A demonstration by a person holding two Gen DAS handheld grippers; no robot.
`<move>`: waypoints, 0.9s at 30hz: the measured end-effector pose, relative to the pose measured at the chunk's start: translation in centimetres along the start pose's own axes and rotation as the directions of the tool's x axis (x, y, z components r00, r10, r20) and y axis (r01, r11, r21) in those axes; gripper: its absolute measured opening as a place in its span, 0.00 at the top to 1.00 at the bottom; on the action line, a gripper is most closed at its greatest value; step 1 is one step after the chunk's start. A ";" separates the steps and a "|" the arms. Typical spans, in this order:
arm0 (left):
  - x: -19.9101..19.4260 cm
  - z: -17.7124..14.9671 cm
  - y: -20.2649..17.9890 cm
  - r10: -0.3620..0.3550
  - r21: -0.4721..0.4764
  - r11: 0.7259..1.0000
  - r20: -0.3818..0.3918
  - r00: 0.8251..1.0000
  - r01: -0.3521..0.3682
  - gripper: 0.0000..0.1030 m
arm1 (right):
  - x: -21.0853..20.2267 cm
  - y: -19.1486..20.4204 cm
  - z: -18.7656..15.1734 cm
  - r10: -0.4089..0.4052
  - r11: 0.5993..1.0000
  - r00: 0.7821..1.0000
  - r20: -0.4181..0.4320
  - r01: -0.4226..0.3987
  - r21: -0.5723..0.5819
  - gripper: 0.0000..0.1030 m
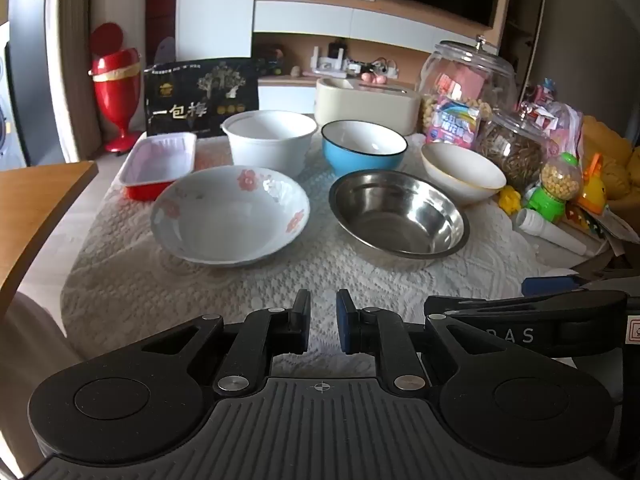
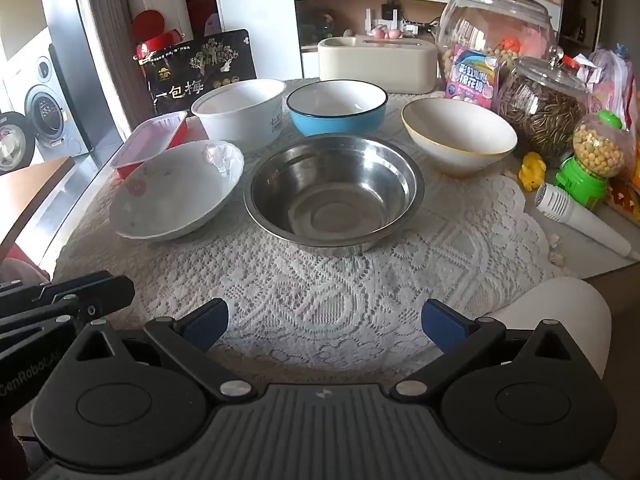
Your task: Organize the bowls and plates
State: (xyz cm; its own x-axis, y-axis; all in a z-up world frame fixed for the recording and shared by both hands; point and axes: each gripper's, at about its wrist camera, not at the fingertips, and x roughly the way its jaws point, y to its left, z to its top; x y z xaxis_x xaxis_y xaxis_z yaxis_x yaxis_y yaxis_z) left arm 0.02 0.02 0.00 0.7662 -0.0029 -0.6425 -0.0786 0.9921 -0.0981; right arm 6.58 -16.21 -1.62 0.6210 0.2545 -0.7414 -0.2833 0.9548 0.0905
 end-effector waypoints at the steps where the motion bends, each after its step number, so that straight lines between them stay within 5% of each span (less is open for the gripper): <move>1: 0.0 0.0 0.0 0.002 0.002 1.000 0.000 1.000 -0.002 0.84 | 0.0 0.0 0.0 -0.002 1.000 1.000 0.001 0.002 -0.001 0.00; 27: 0.1 -0.3 -0.1 0.009 0.007 1.000 -0.003 1.000 -0.009 0.84 | 0.3 0.0 -0.3 0.007 1.000 1.000 -0.018 -0.007 0.013 0.00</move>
State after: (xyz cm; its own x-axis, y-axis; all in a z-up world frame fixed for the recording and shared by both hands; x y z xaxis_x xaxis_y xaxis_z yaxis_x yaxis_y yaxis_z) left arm -0.09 -0.09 -0.33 0.7634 0.0054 -0.6459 -0.0810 0.9929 -0.0874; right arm 6.60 -16.20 -2.05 0.6053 0.2587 -0.7527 -0.2782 0.9548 0.1045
